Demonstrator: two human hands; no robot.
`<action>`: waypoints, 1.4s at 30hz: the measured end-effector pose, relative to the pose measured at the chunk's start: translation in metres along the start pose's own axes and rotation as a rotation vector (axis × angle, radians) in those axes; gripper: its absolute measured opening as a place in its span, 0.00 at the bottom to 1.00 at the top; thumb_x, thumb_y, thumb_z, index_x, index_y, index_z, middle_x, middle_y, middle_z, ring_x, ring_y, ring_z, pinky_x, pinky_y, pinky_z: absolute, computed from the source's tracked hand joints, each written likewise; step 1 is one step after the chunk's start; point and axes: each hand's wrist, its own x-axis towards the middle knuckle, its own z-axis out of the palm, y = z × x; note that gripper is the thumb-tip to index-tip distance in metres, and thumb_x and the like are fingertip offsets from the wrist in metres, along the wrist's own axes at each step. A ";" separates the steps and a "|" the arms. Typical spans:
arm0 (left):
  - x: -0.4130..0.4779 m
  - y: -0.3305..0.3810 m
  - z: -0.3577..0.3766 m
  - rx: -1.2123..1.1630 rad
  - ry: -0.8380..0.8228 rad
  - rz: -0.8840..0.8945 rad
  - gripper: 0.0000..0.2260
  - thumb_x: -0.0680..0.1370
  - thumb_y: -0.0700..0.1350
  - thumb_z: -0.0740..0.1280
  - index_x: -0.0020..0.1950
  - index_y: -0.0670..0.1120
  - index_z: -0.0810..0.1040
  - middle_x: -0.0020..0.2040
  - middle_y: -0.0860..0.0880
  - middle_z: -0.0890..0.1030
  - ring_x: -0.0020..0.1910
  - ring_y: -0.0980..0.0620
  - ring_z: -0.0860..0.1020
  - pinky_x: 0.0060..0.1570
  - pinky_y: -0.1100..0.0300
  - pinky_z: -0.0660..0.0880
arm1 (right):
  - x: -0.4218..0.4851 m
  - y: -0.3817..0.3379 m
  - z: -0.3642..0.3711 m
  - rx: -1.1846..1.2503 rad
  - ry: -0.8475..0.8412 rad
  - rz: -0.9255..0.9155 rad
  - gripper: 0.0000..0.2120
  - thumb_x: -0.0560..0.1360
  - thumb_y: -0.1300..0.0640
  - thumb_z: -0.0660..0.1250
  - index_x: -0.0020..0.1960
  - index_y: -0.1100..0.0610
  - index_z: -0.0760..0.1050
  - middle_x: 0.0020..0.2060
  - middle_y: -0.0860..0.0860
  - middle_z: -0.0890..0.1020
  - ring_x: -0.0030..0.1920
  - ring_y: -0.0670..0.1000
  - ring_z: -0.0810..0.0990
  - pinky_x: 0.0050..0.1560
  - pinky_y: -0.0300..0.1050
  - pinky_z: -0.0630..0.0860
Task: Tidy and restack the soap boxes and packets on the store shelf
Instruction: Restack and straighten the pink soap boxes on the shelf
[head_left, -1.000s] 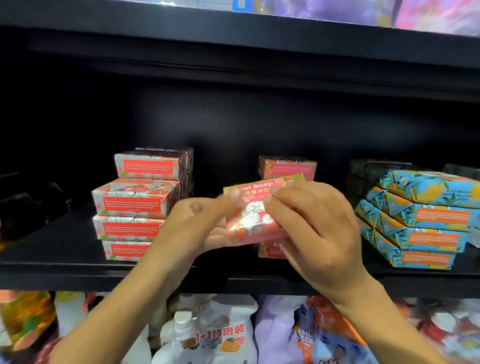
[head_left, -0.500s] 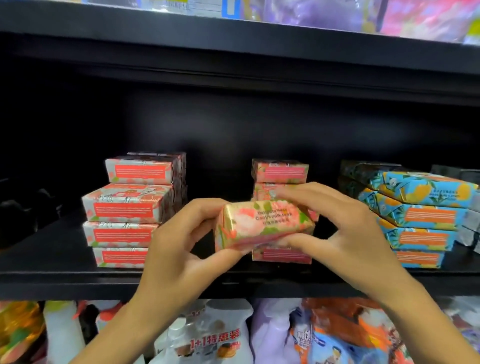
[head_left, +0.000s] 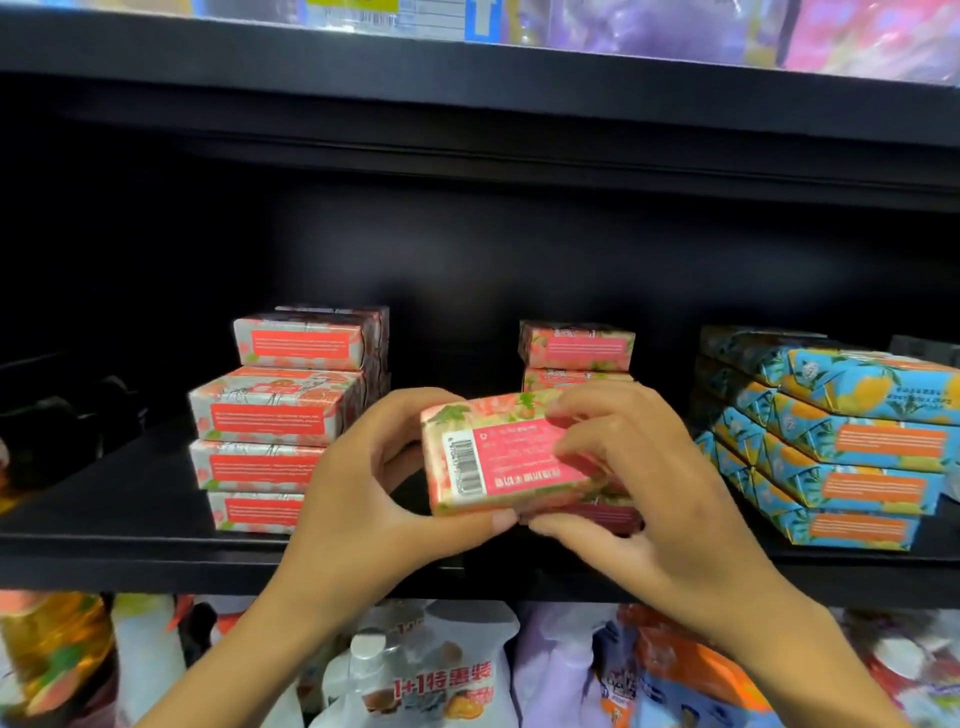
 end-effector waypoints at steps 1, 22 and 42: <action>0.000 0.000 -0.002 0.072 0.000 0.041 0.27 0.60 0.53 0.79 0.57 0.55 0.75 0.55 0.57 0.80 0.55 0.56 0.79 0.50 0.68 0.76 | 0.001 -0.001 -0.004 0.059 -0.032 0.061 0.21 0.67 0.47 0.73 0.53 0.59 0.75 0.59 0.49 0.74 0.62 0.46 0.71 0.60 0.40 0.69; -0.005 -0.013 -0.008 -0.087 -0.097 -0.244 0.39 0.52 0.63 0.78 0.62 0.60 0.73 0.56 0.63 0.79 0.55 0.61 0.79 0.45 0.69 0.77 | 0.002 -0.007 0.019 0.047 0.143 0.033 0.08 0.69 0.63 0.68 0.48 0.61 0.75 0.47 0.50 0.77 0.50 0.50 0.74 0.51 0.38 0.70; -0.038 -0.032 -0.017 0.477 0.064 -0.202 0.32 0.56 0.67 0.76 0.56 0.59 0.72 0.50 0.62 0.77 0.51 0.63 0.76 0.47 0.66 0.74 | -0.064 0.001 0.052 0.115 -0.170 0.427 0.20 0.69 0.41 0.69 0.58 0.49 0.77 0.54 0.39 0.76 0.56 0.40 0.73 0.54 0.35 0.72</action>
